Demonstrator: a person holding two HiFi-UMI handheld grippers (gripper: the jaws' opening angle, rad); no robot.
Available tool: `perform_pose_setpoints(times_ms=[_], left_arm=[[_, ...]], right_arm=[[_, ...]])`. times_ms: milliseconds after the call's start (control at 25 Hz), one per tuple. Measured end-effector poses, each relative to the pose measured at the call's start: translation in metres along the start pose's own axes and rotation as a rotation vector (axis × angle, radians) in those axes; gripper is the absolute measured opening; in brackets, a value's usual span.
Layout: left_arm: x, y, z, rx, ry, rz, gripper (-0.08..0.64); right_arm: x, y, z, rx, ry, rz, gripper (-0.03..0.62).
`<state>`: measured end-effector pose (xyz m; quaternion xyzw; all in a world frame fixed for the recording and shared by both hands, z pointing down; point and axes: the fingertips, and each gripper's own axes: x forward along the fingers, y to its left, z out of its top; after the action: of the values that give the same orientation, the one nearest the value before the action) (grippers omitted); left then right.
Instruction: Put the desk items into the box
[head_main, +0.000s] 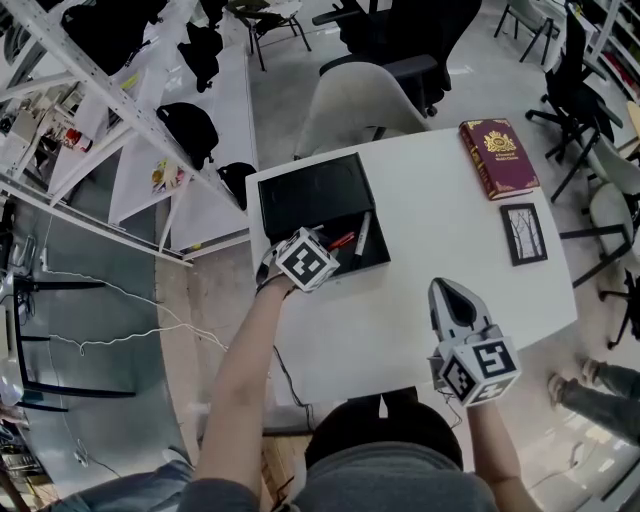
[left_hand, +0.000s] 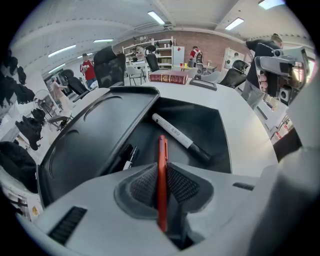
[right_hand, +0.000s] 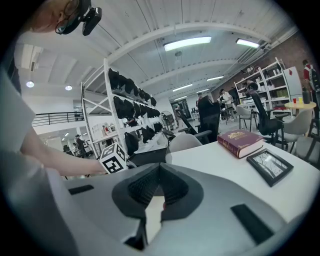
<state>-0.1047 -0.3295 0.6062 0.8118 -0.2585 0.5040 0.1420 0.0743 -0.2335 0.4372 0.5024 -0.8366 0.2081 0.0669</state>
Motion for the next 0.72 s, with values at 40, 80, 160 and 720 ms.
perform_pose_setpoints(times_ms=[40,80,160,720], left_arm=[[0.000,0.000,-0.001,-0.006,0.003,0.000,0.054],[0.000,0.000,-0.001,-0.008,0.002,0.003,0.054],[-0.002,0.001,0.001,-0.011,-0.004,0.014,0.063],[-0.057,0.006,0.015,-0.138,-0.206,0.148,0.080]], right_arm=[[0.000,0.000,0.000,0.000,0.001,0.002,0.003],[0.000,0.001,0.000,-0.001,0.002,0.004,0.003],[0.001,0.001,0.001,-0.001,0.002,0.008,0.003],[0.004,0.005,0.004,-0.005,-0.008,0.042,0.003]])
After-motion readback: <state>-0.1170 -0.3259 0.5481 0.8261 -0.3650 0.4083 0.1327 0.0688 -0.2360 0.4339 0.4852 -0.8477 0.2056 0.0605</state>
